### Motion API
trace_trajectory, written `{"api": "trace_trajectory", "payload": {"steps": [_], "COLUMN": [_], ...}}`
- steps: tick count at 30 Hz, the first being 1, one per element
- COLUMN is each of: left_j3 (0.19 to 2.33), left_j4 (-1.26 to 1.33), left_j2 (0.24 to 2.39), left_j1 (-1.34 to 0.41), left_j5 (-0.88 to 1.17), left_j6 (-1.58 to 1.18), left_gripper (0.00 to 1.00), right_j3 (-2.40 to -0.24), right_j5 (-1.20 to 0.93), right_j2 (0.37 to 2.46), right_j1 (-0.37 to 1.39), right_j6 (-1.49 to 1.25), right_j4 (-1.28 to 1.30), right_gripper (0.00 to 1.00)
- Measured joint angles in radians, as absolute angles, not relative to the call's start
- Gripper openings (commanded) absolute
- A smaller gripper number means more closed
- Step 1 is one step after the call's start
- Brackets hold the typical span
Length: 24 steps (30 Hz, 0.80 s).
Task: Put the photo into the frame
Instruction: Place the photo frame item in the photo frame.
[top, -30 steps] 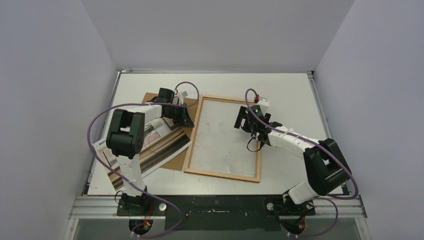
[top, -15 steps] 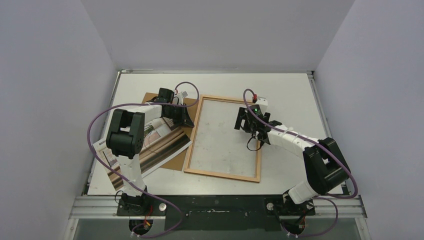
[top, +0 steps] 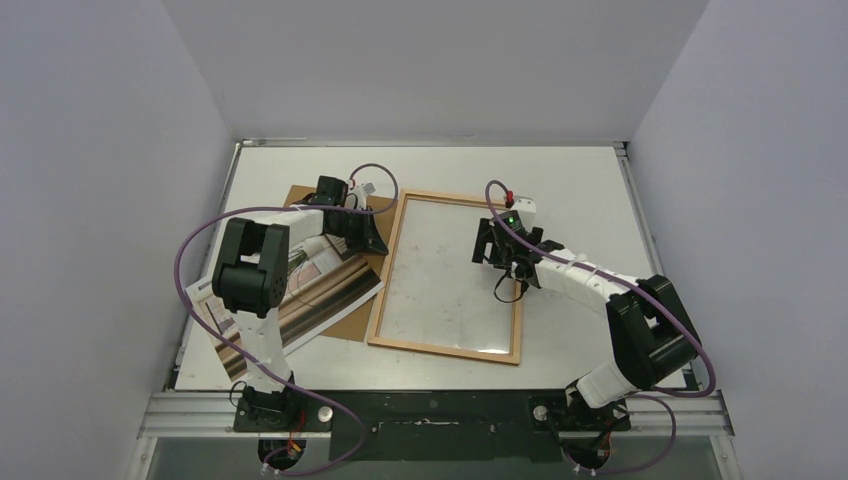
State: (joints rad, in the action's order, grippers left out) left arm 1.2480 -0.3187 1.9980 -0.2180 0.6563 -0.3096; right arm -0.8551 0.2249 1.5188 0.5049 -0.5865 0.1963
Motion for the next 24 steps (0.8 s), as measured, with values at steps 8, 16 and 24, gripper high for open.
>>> {"api": "trace_trajectory", "payload": {"steps": [8,16,24], "left_j3": [1.248,1.248,1.248], "left_j4": [-0.326,-0.328,-0.329], "left_j2": [1.998,1.998,1.998], "left_j1": [-0.213,-0.213,-0.213], "left_j5": [0.660,0.661,0.661], "left_j6": [-0.310,-0.310,-0.310], "left_gripper": [0.00,0.00,0.00], "right_j3": [-0.864,-0.903,-0.909], "right_j5": [0.226,0.238,0.244], "right_j2": [1.519,1.519,1.518], "right_j1": [0.503,0.485,0.484], "right_j6": [-0.582,-0.554,-0.533], "right_j4": [0.205,0.236,0.238], "right_gripper": [0.90,0.90,0.93]}}
